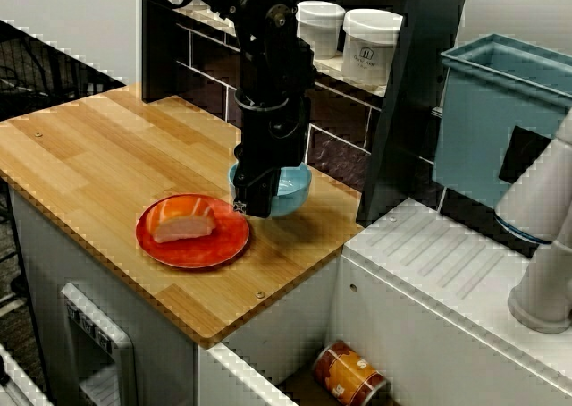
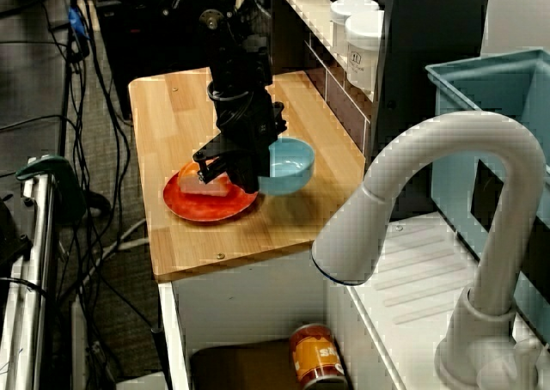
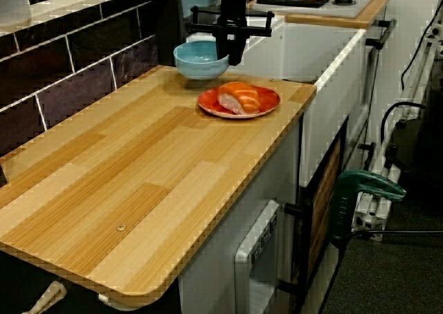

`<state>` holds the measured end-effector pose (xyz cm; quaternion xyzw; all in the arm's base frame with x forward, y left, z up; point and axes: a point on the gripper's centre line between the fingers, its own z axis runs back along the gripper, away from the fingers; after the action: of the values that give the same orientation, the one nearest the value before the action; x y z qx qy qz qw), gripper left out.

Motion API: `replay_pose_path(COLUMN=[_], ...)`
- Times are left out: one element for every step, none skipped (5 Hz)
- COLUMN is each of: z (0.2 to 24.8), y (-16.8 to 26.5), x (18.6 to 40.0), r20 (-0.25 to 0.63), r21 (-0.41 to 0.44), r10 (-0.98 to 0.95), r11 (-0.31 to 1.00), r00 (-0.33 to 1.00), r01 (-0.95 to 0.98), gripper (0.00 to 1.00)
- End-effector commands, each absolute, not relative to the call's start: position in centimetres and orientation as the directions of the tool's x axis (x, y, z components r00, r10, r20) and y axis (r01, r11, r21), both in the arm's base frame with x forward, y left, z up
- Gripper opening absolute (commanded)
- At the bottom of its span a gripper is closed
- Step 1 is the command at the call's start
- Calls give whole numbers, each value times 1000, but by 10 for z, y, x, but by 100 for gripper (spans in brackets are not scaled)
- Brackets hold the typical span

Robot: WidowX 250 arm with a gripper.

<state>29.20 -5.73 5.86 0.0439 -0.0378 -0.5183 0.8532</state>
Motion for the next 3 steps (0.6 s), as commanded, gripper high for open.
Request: replay_pose_path(z=[64, 61, 59], y=[-56, -56, -57], x=[290, 291, 291], r20=[31, 27, 21], r21=[171, 175, 170], r10=[-874, -871, -871], r11=[483, 486, 487], r00=[485, 490, 491], r01=[859, 856, 857], gripper=[0, 0, 0])
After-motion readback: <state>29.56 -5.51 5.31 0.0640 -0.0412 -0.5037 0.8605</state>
